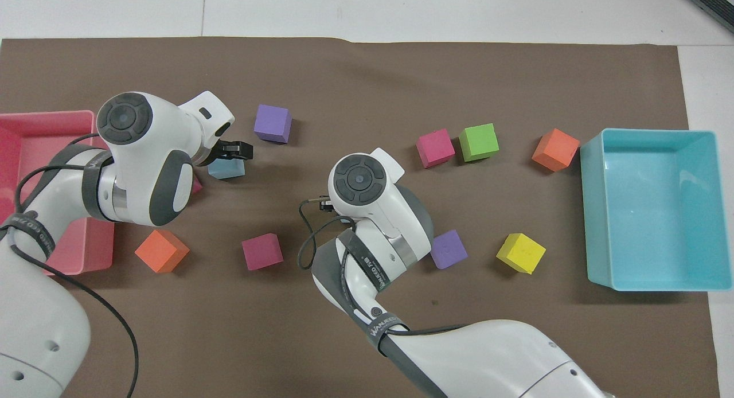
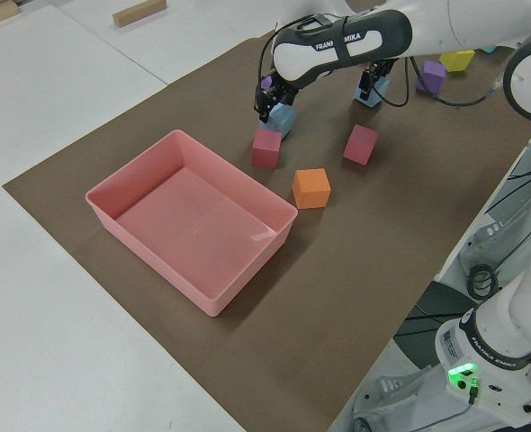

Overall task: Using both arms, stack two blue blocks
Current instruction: 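Lower the cube with the right gripper while the left gripper grasps another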

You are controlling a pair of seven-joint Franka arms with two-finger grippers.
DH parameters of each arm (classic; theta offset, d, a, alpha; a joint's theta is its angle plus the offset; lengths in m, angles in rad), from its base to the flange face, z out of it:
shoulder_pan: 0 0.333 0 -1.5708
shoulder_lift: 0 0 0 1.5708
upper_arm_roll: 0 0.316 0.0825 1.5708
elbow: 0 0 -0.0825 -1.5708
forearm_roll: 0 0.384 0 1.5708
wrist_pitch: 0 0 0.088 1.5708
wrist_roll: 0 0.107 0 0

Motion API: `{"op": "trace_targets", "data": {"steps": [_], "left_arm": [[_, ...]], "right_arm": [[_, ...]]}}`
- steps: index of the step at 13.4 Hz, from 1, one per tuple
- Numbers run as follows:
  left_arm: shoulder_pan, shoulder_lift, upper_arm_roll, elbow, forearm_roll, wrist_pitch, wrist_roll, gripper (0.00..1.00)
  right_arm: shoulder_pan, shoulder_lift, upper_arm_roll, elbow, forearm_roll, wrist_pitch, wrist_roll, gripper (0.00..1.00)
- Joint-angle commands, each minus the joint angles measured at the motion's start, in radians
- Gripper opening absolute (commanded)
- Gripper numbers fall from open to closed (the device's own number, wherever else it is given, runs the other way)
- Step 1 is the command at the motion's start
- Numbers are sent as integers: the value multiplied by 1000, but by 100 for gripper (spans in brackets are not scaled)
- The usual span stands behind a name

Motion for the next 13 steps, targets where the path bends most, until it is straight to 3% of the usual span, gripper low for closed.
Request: {"op": "trace_targets", "data": {"steps": [1,3,9,13], "left_arm": [[-17,-9,15,-46,7,26,-59,100],[-15,-16,15,-62,7,28,-84,100],[-15,1,13,-67,7,65,-110,100],[-15,1,15,-67,7,65,-108,100]], "right_arm": [[0,0,3,-12,21,29,12,62],[0,0,3,-16,21,37,13,100],[12,-13,1,-9,1,20,21,100],[5,-108,-8,-12,-3,-48,30,100]]}}
